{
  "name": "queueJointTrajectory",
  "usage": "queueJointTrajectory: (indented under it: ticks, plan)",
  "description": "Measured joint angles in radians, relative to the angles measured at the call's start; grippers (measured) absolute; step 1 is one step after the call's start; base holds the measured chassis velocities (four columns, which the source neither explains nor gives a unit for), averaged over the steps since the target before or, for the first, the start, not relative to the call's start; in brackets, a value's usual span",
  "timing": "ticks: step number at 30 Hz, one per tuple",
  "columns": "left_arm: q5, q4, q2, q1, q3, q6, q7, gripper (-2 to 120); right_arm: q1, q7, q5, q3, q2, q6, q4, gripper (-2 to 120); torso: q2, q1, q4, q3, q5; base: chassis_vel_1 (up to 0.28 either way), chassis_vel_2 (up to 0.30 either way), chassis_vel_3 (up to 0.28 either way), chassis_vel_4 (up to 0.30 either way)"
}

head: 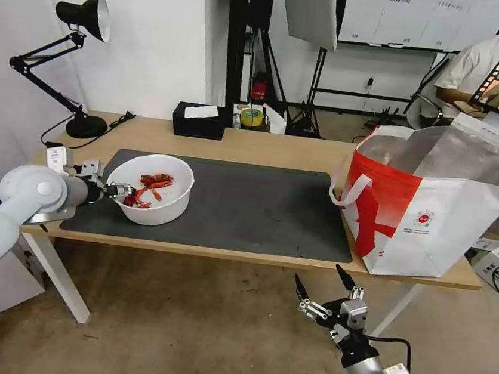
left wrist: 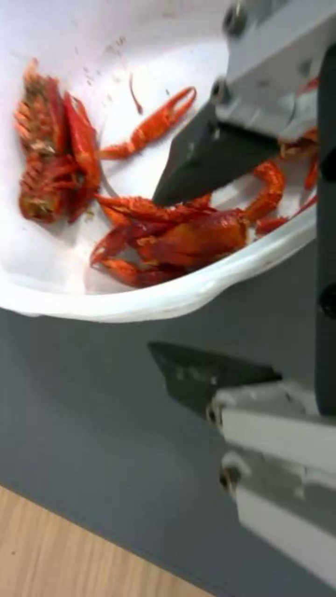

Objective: Pick up the trash from the table and place it into the takeout bag.

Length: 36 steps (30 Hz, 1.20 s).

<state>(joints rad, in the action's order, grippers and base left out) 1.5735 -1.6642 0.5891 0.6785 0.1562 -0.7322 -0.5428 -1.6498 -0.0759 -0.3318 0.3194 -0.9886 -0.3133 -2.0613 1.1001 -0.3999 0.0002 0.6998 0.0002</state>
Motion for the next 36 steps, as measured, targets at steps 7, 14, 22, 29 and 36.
queueJointTrajectory:
  ticks: [7, 14, 22, 29, 36]
  plan:
    - [0.000, -0.002, -0.004, 0.001, 0.000, -0.001, 0.000, 27, 0.000, 0.000, 0.000, 0.000, 0.000, 0.000, 0.000, 100, 0.000, 0.000, -0.0001, 0.000, -0.0002, 0.000, 0.000, 0.000, 0.000]
    - [0.008, -0.007, -0.005, -0.016, -0.018, -0.003, 0.003, 3, 0.000, 0.000, 0.000, 0.000, 0.000, 0.000, 0.000, 100, 0.000, 0.000, -0.0004, 0.000, -0.0006, 0.000, 0.000, 0.000, 0.000]
    - [-0.001, -0.013, 0.005, -0.018, -0.025, -0.003, -0.017, 0, 0.000, 0.000, 0.000, 0.000, 0.000, 0.000, 0.000, 100, 0.000, 0.000, -0.0001, 0.000, 0.0000, 0.000, 0.000, 0.000, 0.000]
    - [0.003, -0.033, 0.009, -0.020, -0.024, 0.001, -0.024, 0, 0.000, 0.000, 0.000, 0.000, 0.000, 0.000, 0.000, 100, 0.000, 0.000, -0.0003, 0.000, -0.0006, 0.000, 0.000, 0.000, 0.000]
    - [0.032, -0.054, 0.016, -0.092, -0.045, 0.010, -0.036, 0, 0.000, 0.000, 0.000, 0.000, 0.000, 0.000, 0.000, 100, 0.000, 0.000, -0.0001, 0.000, -0.0004, 0.000, 0.000, 0.000, 0.000]
